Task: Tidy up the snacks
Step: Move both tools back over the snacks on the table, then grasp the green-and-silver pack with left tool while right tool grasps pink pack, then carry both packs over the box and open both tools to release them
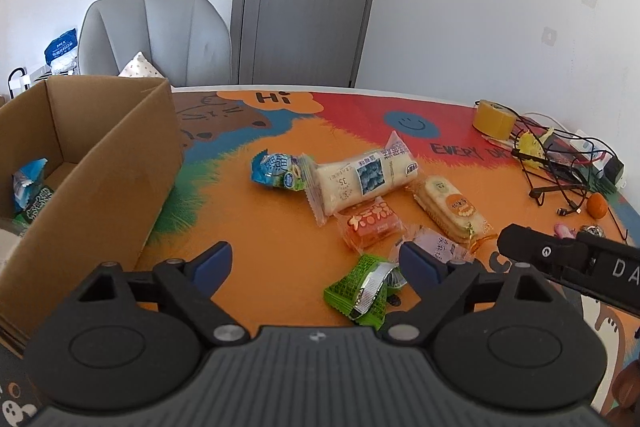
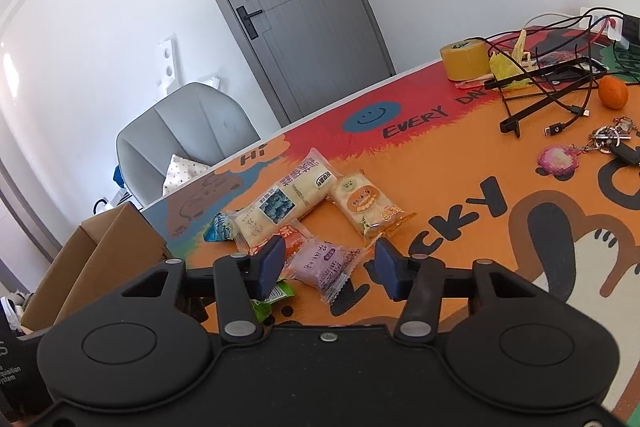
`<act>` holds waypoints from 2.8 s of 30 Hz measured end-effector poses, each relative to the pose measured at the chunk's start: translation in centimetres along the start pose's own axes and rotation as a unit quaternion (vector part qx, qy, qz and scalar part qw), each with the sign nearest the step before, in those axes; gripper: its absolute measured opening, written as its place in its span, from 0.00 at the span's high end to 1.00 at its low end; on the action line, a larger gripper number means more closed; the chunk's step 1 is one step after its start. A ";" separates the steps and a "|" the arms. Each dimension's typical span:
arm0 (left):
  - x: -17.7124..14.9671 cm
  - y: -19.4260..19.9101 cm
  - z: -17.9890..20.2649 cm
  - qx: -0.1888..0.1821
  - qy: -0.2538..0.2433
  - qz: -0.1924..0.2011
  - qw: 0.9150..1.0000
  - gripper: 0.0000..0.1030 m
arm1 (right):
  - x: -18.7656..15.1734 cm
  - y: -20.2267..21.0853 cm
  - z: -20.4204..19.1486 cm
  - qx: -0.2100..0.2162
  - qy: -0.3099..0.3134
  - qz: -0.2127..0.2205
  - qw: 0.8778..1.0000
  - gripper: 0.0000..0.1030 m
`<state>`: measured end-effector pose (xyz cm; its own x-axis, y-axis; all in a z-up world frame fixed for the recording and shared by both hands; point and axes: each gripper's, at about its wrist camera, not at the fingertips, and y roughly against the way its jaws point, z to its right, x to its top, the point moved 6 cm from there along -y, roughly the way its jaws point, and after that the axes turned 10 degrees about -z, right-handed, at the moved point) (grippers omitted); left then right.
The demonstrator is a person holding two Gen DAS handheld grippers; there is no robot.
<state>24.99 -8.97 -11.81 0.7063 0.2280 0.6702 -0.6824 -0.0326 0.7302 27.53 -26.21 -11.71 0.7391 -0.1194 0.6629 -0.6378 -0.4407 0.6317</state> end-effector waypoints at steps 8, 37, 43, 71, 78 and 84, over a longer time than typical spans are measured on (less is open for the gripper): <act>-0.6 -2.4 1.1 0.000 -0.013 -0.022 1.000 0.25 | 0.3 -1.2 0.6 0.011 -0.001 -0.007 1.000 0.53; 0.2 -1.2 -3.3 0.003 0.037 -0.013 0.999 0.74 | 1.7 -6.0 -2.7 -0.002 0.072 -0.013 0.997 0.50; 0.1 -0.7 -3.9 0.002 0.046 -0.010 0.999 0.74 | 0.0 -7.2 -2.3 -0.014 0.071 -0.056 0.996 0.50; 0.1 5.9 -6.2 -0.018 0.048 0.053 0.997 0.74 | -2.2 0.2 -8.1 0.026 0.066 0.019 0.997 0.68; 0.9 7.8 -7.5 -0.019 0.055 0.074 0.996 0.74 | -2.2 1.0 -10.2 0.043 0.076 0.024 0.996 0.68; 1.5 9.7 -9.7 -0.022 0.076 0.097 0.992 0.74 | -2.0 1.7 -12.2 0.047 0.087 0.033 0.995 0.68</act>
<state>17.62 0.52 -5.02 0.5263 0.3654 0.7677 -0.8126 -0.0495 0.5807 22.29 -15.87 -7.09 0.6422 0.0017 0.7666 -0.6550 -0.5184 0.5498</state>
